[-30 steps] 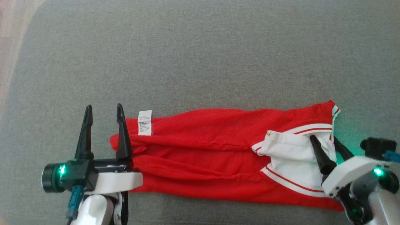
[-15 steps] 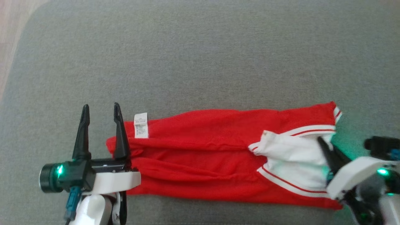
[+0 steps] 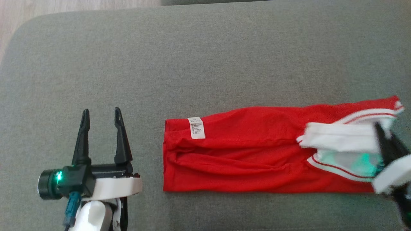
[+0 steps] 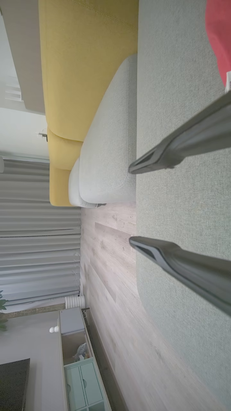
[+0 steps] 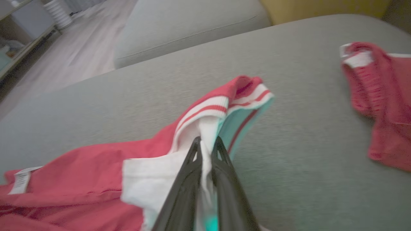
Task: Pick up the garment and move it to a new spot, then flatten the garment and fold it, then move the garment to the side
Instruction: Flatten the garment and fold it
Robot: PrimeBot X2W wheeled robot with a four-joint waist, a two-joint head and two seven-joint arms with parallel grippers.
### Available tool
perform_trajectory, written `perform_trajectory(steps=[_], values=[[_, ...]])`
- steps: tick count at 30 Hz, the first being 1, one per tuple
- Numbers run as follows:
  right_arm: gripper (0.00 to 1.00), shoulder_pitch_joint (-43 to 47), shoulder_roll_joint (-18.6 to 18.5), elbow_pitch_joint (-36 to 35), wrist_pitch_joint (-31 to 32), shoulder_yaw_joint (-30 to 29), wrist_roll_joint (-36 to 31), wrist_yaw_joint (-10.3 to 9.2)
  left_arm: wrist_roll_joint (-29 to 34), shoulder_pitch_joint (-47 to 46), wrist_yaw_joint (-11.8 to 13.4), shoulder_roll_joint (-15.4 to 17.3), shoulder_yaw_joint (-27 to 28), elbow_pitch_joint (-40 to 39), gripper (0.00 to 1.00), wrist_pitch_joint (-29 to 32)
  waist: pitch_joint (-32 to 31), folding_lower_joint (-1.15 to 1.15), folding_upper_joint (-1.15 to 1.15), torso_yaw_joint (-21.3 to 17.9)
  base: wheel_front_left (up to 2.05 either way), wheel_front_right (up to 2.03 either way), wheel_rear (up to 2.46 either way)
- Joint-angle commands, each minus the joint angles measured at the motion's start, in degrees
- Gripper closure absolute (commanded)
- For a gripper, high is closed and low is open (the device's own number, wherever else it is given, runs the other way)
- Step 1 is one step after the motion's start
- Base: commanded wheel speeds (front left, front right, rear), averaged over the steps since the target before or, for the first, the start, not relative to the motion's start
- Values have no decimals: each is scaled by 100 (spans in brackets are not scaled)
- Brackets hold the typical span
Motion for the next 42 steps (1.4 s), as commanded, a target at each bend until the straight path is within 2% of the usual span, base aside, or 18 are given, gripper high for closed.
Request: perform_trajectory(steps=[1,5,9,11,15,16,23,24,25,29,31,33,36,37,38,42], values=[[100,-246,-13,-468,177,377,66,-4,-25,-138,8,106,202,-201,0,25,-23,0,0,-22,0,0,0],[100,-454,191,-886,515,1163,402,-4,-44,-168,-13,114,169,-203,0,64,-49,0,0,-6,0,0,0],[100,-848,471,-888,569,1972,865,-4,-65,-232,-69,71,81,-147,0,64,-11,0,0,120,0,0,0],[100,-1066,589,-717,524,2391,1170,-4,-76,-283,-102,33,25,-113,0,63,33,0,0,228,0,0,0],[100,-1471,670,-270,228,3181,1316,-4,-96,-430,-187,-86,-110,9,0,32,131,0,0,517,0,0,0],[100,-1471,670,-270,228,3181,1316,-4,-96,-430,-187,-86,-110,9,0,32,131,0,0,517,0,0,0],[100,-1747,707,608,-382,4240,1785,-4,-138,-550,-245,-248,-193,235,0,-61,295,0,0,825,0,0,0],[67,-1773,707,736,-501,4327,1824,-4,-139,-554,-249,-258,-193,258,0,-74,310,0,0,832,0,0,0],[0,-1812,708,851,-599,4426,1820,-4,-140,-556,-251,-265,-191,284,0,-85,323,0,0,834,0,0,0],[0,-2056,707,900,-1261,4841,1865,-4,-139,-572,-250,-270,-152,354,0,-123,345,0,0,772,0,0,0],[0,-2223,653,736,-1810,5029,1862,-4,-130,-577,-250,-254,-132,377,0,-135,328,0,0,716,0,0,0],[0,-2387,469,597,-2417,5189,1790,-4,-123,-581,-244,-236,-111,397,0,-142,302,0,0,650,0,0,0],[0,-2550,124,556,-3136,5133,1586,-4,-108,-583,-238,-193,-89,399,0,-149,257,0,0,542,0,0,0],[0,-2576,-125,616,-3484,4805,1296,-4,-103,-564,-219,-163,-69,389,0,-151,221,0,0,472,0,0,0],[0,-2530,-224,666,-3591,4559,1162,-4,-105,-548,-208,-150,-58,382,0,-151,201,0,0,435,0,0,0],[0,-2111,-550,793,-3672,3332,505,-4,-102,-458,-161,-72,-23,337,0,-125,151,0,0,284,0,0,0]])
